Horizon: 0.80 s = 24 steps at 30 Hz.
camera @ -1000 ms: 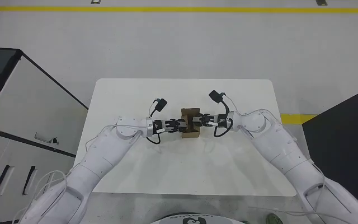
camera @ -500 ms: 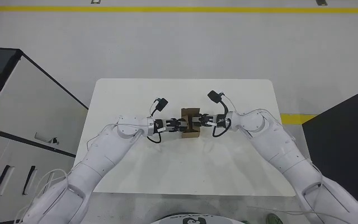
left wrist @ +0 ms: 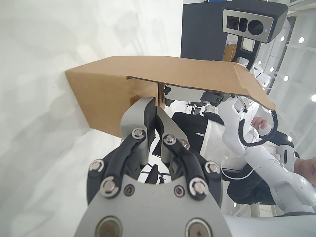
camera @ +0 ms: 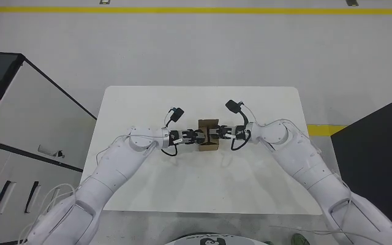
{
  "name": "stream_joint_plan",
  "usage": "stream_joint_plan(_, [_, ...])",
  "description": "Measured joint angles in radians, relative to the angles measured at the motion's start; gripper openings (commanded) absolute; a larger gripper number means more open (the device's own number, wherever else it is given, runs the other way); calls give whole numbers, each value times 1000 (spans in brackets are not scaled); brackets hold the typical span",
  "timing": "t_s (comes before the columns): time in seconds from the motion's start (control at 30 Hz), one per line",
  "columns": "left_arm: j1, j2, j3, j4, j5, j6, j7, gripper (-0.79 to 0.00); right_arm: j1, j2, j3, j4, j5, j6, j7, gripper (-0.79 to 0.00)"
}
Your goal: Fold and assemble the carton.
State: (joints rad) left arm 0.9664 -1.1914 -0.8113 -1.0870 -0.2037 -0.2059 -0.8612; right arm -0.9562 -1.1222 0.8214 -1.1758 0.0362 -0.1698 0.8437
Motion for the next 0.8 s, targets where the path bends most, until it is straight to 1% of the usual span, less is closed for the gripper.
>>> stream_joint_plan(0.53, [-1, -10, 1, 5, 34, 13, 3, -785, 0, -10, 2, 8, -17, 6, 18, -785])
stream_joint_plan(0.8, [3, -11, -13, 5, 33, 5, 2, -785, -2, -12, 13, 5, -29, 6, 17, -785])
